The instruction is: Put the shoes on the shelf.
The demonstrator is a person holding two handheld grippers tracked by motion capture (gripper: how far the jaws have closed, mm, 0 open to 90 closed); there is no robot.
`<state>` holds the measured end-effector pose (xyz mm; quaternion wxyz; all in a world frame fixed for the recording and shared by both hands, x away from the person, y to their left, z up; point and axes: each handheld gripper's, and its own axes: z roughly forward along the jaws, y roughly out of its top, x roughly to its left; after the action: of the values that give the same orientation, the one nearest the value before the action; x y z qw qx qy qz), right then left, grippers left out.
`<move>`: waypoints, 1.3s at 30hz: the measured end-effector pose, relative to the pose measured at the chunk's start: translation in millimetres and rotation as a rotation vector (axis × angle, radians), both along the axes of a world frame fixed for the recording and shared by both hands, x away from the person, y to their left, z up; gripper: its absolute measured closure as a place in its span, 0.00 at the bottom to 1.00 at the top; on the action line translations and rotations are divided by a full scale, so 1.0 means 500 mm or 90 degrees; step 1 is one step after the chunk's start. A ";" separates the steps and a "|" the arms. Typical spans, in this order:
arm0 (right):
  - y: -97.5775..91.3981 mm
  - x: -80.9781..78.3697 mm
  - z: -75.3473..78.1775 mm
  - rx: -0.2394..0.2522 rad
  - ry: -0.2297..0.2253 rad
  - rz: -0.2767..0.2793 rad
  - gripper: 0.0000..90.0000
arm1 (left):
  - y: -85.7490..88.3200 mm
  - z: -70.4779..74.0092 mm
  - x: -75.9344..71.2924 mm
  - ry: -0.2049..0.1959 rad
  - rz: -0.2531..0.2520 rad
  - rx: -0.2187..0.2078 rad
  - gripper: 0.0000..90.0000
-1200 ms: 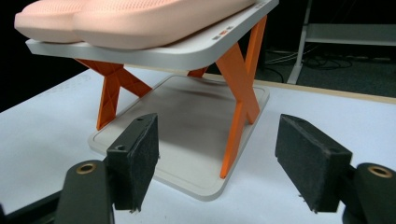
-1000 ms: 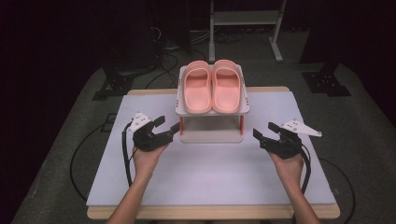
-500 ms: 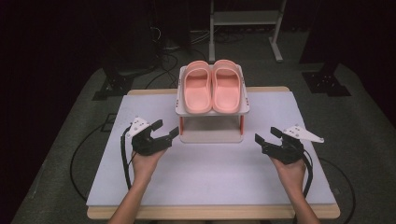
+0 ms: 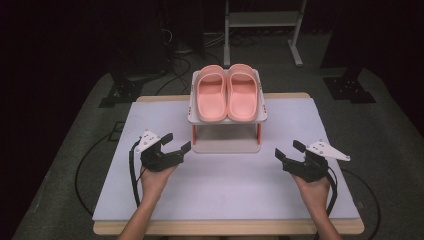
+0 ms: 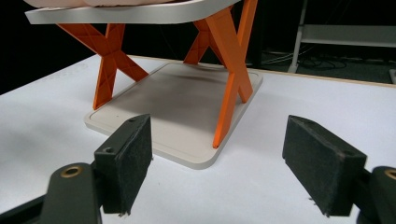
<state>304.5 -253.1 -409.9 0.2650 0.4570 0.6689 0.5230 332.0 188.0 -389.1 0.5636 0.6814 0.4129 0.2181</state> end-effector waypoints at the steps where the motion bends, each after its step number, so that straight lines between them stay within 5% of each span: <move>1: 0.000 -0.001 -0.001 0.001 0.001 0.001 0.26 | 0.000 0.000 -0.001 -0.001 -0.001 -0.001 0.21; 39: -0.048 -0.062 -0.055 0.004 0.017 -0.031 0.22 | 0.035 -0.049 -0.052 -0.009 0.009 0.010 0.17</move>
<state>273.6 -277.3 -437.2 0.2674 0.4808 0.6595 0.5122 306.1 205.3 -413.7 0.5595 0.6815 0.4117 0.2301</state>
